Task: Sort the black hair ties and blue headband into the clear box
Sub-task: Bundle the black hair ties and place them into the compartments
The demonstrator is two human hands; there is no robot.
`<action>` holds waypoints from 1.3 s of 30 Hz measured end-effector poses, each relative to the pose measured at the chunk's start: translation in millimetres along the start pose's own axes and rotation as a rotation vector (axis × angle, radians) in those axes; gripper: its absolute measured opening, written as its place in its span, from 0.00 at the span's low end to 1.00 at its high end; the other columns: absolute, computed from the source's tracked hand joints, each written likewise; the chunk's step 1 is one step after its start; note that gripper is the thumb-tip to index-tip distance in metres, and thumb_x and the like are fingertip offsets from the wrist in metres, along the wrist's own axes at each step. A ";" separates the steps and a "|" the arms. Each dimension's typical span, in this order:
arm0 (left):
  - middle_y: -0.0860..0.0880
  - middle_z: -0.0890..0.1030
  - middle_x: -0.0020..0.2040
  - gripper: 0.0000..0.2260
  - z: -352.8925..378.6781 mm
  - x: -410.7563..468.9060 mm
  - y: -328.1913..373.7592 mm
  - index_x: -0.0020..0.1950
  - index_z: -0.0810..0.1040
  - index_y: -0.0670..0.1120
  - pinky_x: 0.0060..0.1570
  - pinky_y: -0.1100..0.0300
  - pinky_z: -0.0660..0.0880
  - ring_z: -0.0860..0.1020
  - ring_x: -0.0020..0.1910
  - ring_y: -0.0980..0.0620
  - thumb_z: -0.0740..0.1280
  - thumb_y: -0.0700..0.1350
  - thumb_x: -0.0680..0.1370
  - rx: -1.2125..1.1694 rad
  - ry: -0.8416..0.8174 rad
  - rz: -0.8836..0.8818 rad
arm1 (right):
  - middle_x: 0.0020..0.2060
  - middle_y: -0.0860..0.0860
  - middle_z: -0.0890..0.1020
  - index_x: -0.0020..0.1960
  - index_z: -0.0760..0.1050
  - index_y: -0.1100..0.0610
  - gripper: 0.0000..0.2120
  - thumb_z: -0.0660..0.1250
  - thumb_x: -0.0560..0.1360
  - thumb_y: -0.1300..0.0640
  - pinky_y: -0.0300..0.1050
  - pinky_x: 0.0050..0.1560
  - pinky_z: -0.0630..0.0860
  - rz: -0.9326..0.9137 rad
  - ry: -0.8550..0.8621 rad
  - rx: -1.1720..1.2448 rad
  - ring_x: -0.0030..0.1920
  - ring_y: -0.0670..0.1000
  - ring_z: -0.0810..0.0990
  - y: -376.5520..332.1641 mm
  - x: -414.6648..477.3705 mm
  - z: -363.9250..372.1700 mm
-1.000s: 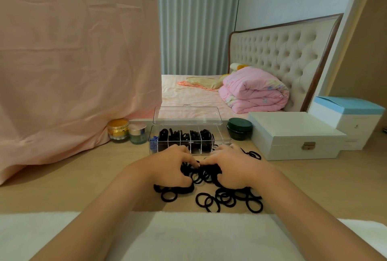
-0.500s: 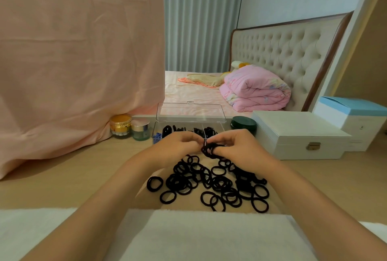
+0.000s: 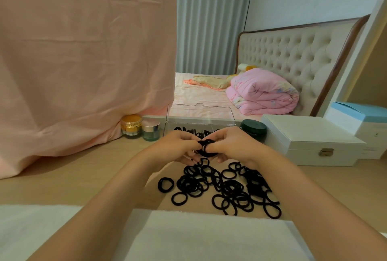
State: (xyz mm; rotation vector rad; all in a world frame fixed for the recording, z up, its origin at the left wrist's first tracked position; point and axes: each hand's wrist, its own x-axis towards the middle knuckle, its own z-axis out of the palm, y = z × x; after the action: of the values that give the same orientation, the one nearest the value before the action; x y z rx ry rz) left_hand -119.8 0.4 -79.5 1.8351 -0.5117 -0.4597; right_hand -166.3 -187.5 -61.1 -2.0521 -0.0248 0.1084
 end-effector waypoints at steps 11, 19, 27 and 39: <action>0.57 0.80 0.47 0.08 -14.7 -5.5 8.1 0.52 0.81 0.55 0.48 0.61 0.74 0.78 0.46 0.58 0.73 0.50 0.74 0.816 -0.210 -0.081 | 0.44 0.48 0.87 0.53 0.82 0.50 0.09 0.69 0.76 0.61 0.37 0.39 0.80 0.006 -0.003 -0.292 0.44 0.44 0.86 3.4 -0.6 -10.5; 0.50 0.82 0.47 0.10 1.9 -5.5 4.3 0.53 0.83 0.48 0.45 0.58 0.78 0.80 0.46 0.50 0.73 0.51 0.74 1.102 -0.189 -0.155 | 0.47 0.51 0.86 0.56 0.82 0.52 0.08 0.69 0.79 0.61 0.42 0.40 0.77 -0.005 -0.128 -0.251 0.42 0.45 0.86 2.8 -4.8 -11.1; 0.50 0.83 0.40 0.04 -7.4 -3.2 1.7 0.47 0.81 0.48 0.37 0.63 0.74 0.78 0.36 0.56 0.72 0.48 0.77 0.515 0.028 -0.040 | 0.45 0.46 0.87 0.59 0.82 0.52 0.13 0.71 0.77 0.64 0.40 0.37 0.77 -0.075 -0.171 -0.015 0.41 0.50 0.85 -2.3 -8.2 -14.5; 0.44 0.85 0.50 0.15 5.6 -2.2 10.1 0.62 0.82 0.41 0.59 0.52 0.79 0.82 0.52 0.47 0.71 0.47 0.78 -0.285 -0.109 -0.035 | 0.37 0.56 0.86 0.53 0.81 0.60 0.07 0.74 0.75 0.62 0.40 0.31 0.79 0.033 0.018 0.147 0.36 0.52 0.82 5.8 0.3 -8.8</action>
State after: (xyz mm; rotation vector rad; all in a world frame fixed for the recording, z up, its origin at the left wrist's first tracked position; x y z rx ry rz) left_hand -125.9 -5.6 -71.5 1.5532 -0.4629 -0.6261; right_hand -165.4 -198.0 -62.2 -1.9067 0.0268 0.1090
